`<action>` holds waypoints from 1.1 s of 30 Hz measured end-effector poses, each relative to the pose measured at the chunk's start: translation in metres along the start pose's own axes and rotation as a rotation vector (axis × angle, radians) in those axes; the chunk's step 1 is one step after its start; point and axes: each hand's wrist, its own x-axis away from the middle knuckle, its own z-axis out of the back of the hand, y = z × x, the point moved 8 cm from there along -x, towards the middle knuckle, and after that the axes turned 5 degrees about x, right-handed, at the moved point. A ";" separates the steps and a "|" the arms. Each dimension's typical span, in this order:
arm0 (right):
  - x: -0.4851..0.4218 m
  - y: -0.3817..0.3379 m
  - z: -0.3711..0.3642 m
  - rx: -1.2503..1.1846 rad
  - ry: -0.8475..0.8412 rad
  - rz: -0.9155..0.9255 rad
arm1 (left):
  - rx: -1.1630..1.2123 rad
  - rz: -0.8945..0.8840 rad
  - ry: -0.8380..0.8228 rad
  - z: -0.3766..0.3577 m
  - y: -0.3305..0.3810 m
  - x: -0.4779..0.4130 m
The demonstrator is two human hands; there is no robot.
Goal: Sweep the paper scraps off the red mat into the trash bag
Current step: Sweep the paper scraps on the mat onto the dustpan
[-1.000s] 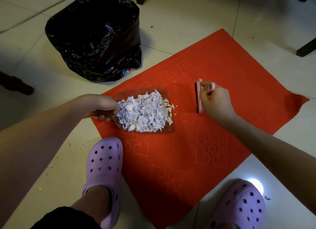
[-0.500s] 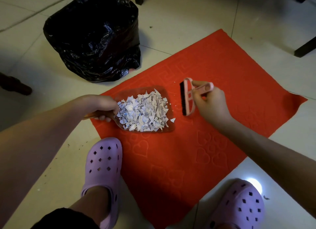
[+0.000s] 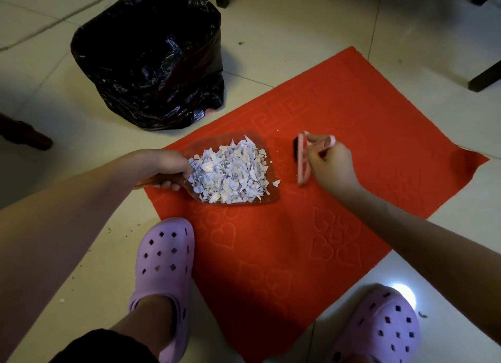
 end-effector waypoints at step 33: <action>-0.024 -0.010 0.004 0.105 -0.023 0.130 | 0.060 -0.025 0.021 0.002 0.004 -0.002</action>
